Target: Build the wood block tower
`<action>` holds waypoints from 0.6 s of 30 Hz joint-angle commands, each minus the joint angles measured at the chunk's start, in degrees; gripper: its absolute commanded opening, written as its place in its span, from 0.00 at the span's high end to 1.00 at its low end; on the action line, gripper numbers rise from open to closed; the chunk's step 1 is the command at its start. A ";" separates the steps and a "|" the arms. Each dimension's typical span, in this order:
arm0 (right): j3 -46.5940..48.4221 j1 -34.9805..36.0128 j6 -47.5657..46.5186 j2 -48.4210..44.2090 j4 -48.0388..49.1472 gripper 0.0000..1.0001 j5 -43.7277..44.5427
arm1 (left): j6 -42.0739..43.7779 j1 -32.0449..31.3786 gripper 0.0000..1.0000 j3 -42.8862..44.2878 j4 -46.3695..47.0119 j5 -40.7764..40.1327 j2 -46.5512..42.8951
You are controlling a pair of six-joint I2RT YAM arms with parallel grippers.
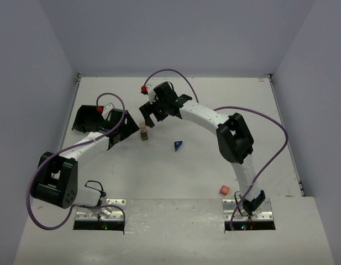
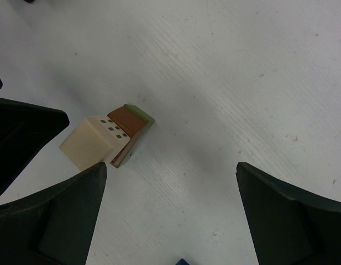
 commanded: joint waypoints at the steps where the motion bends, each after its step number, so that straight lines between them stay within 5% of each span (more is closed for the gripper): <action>1: 2.25 0.47 0.37 -1.01 1.76 0.01 -0.54 | 0.62 0.64 0.00 2.17 1.67 0.02 0.15; 18: 2.03 0.47 0.51 -1.23 2.55 0.01 2.97 | 0.67 0.67 0.00 2.17 1.29 -0.41 0.03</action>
